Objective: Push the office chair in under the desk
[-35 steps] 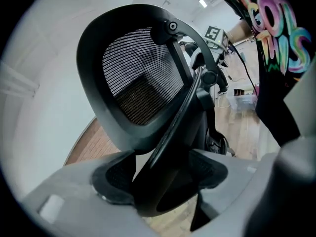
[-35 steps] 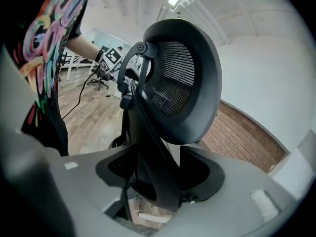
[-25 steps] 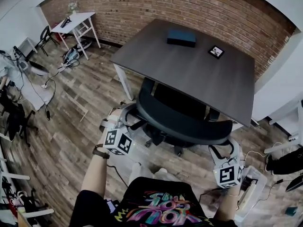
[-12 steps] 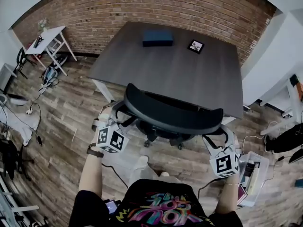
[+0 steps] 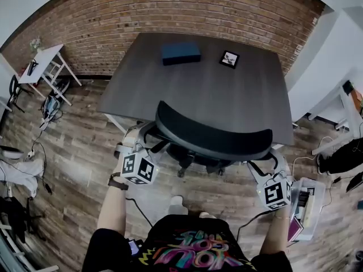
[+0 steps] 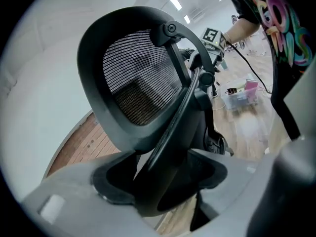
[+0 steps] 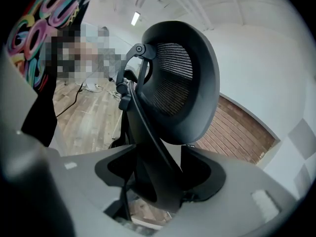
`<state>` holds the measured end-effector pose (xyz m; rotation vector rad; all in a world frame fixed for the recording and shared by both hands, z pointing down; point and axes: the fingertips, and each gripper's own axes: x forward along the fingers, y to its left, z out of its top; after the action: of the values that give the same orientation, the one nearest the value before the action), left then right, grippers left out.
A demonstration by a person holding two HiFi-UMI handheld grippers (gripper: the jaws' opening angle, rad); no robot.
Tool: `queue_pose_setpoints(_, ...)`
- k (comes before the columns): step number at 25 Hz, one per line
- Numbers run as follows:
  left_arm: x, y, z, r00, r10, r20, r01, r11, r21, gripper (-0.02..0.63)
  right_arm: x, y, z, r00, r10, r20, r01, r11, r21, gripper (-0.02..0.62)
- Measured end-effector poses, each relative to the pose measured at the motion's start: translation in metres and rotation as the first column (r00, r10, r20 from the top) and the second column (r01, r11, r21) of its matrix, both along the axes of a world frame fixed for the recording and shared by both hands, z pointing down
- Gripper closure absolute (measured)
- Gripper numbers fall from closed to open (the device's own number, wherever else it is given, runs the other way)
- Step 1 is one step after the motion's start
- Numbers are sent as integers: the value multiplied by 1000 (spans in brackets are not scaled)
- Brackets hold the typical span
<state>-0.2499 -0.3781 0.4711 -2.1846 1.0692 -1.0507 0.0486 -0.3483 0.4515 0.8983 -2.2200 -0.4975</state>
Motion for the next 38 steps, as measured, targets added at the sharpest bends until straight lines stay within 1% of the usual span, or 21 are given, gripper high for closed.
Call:
queue_pose_setpoints(6, -9, -30, -1, 1000, 30, -3, -30, 1000, -2, 282, -12, -21, -5, 998, 60, 5, -60, 998, -11, 307)
queue_pose_setpoints(8, -11, -36, -1, 999, 40, -4, -40, 999, -3, 282, -15, -27, -5, 998, 67, 11, -68, 998, 1, 301)
queue_pose_setpoints(12, -8, -37, -2, 997, 69, -15, -69, 998, 7, 290, -11, -35, -3, 997, 75, 17, -75, 997, 8, 287)
queue_pose_setpoints(15, -6, -38, -3, 997, 74, -11, -74, 997, 13, 291, -8, -38, -2, 995, 98, -8, -97, 995, 4, 284)
queue_pose_setpoints(17, -5, -38, -3, 997, 77, -9, -76, 997, 17, 294, -7, -41, -1, 994, 107, -21, -106, 994, 19, 284)
queue_pose_setpoints(22, -4, -38, -3, 996, 92, -10, -91, 996, 23, 298, -6, -42, -1, 990, 137, -15, -136, 990, 23, 278)
queue_pose_setpoints(24, -5, -36, -3, 995, 100, -17, -100, 995, 22, 299, -8, -41, -1, 989, 147, -5, -146, 988, 39, 275)
queue_pose_setpoints(27, -5, -31, -3, 991, 121, -54, -120, 993, 17, 305, -9, -38, -1, 983, 185, 13, -186, 979, 88, 273)
queue_pose_setpoints(30, -6, -28, -6, 986, 141, -85, -140, 990, 20, 305, -6, -37, -1, 969, 246, 17, -247, 964, 97, 262)
queue_pose_setpoints(32, -9, -26, -9, 985, 151, -80, -149, 988, 33, 311, -5, -36, 0, 958, 287, -1, -286, 954, 89, 261)
queue_pose_setpoints(35, -14, -22, -15, 984, 164, -70, -160, 986, 53, 344, -5, -34, -2, 942, 336, -13, -334, 938, 90, 261)
queue_pose_setpoints(37, -16, -18, -20, 982, 173, -81, -168, 984, 64, 350, -6, -28, -7, 933, 359, 12, -358, 929, 94, 276)
queue_pose_setpoints(38, -17, -16, -22, 980, 178, -88, -172, 983, 67, 350, -8, -24, -12, 929, 368, 47, -370, 924, 97, 282)
